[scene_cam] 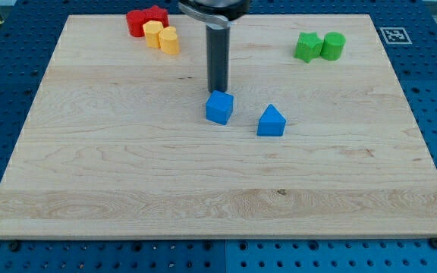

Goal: Place the blue cube to the left of the blue triangle

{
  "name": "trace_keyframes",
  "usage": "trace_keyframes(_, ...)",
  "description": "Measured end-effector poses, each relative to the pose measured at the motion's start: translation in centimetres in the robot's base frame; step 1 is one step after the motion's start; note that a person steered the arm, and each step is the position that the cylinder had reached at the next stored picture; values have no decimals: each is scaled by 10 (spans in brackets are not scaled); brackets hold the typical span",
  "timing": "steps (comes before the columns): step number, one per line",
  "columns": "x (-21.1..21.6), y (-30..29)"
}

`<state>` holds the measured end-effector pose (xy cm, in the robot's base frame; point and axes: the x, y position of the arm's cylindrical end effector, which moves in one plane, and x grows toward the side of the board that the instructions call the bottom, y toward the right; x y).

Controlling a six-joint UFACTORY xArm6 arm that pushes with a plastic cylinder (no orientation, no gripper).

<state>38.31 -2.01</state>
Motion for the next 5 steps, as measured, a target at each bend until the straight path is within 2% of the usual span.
trace_keyframes(1, 2, -50)
trace_keyframes(2, 29, -40)
trace_keyframes(4, 48, 26)
trace_keyframes(5, 56, 30)
